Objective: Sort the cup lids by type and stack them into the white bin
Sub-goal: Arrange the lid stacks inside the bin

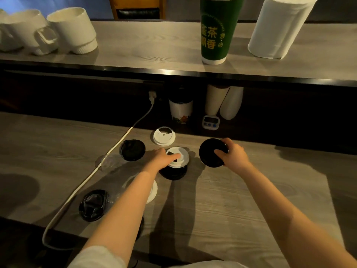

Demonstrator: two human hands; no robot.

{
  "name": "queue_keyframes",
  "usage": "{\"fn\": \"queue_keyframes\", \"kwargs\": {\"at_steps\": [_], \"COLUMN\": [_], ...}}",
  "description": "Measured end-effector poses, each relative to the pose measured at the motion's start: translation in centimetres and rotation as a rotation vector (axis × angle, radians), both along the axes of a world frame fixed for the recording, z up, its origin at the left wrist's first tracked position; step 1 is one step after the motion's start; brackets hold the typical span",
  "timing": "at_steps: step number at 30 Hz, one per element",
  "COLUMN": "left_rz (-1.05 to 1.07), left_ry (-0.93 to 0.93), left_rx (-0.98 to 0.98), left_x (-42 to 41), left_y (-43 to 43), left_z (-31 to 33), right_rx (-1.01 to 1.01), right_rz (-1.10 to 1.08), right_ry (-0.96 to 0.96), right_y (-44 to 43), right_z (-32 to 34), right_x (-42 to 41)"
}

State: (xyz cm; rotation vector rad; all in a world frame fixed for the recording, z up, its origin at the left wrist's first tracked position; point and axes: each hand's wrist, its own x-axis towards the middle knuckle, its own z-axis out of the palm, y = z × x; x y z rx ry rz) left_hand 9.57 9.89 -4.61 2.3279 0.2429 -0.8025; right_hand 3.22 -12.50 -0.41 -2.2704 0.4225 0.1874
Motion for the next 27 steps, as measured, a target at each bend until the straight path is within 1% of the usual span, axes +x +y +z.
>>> {"fn": "queue_keyframes", "kwargs": {"at_steps": [2,4,9,16,20,23,27], "left_rz": [0.064,0.096,0.199,0.236,0.252,0.242,0.116], "left_ry": [0.033,-0.002,-0.186,-0.415,-0.467,-0.532,-0.631], "left_rx": [-0.067,-0.065,-0.111,-0.177,-0.211,-0.307,-0.398], "left_x": [0.5,0.6,0.1,-1.4,-2.6,-3.6,-5.0], "left_y": [-0.6,-1.2,-1.7,-1.1,-1.5,-2.7,-6.0], "left_z": [-0.9,-1.2,-1.5,0.9,3.7,5.8,7.9], "right_rx": [0.019,0.038,0.066,0.153,0.217,0.254,0.247], "right_rz": [-0.007,-0.009,0.003,0.005,-0.057,-0.114,-0.201], "right_ry": [0.007,0.011,0.002,-0.028,-0.088,-0.132,-0.203], "right_y": [-0.5,-0.7,-0.8,-0.3,-1.0,-2.4,-5.5], "right_z": [-0.3,-0.5,-0.6,0.5,2.0,3.7,6.2], "right_x": [-0.3,-0.5,-0.9,-1.5,-2.8,-4.0,-6.7]}}
